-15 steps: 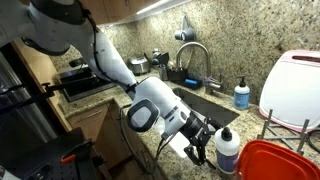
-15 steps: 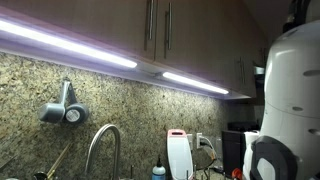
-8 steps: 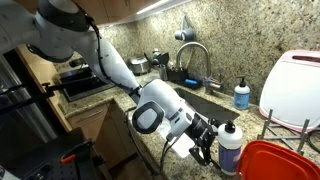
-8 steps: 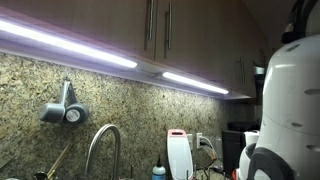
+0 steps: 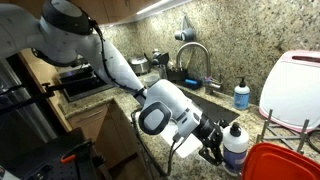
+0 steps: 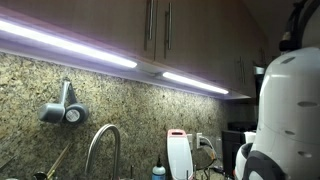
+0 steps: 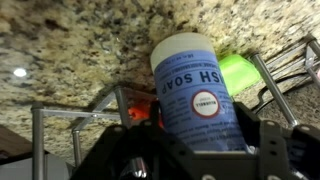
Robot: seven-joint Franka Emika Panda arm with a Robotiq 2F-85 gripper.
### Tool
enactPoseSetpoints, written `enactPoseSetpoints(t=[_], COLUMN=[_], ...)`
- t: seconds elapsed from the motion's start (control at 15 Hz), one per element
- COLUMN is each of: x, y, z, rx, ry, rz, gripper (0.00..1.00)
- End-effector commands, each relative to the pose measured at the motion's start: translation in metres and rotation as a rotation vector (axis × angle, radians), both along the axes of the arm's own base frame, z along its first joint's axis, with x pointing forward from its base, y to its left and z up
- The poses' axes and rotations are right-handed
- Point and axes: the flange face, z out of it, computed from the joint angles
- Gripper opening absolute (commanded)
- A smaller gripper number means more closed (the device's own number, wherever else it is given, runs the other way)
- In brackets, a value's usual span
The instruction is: Put the right bottle into the sink
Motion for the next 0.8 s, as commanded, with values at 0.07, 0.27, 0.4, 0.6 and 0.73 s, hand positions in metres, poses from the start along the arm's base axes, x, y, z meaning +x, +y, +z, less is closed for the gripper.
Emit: enactPoseSetpoints(t=[0.07,0.27,0.4,0.6,0.73], x=[0.009,0.013,0.023,0.042,0.062], y=[-0.001,0.013,0.028,0.059,0.084], z=[-0.002,0.0,0.002,0.007,0.013], rx=[-0.02,-0.029,-0.02,-0.006,0.027], ry=[-0.023,-0.029,-0.023,-0.024,-0.04], rz=[-0.011,0.025,0.067,0.14,0.21], gripper=[0.42,0.37,0.37,0.37,0.37])
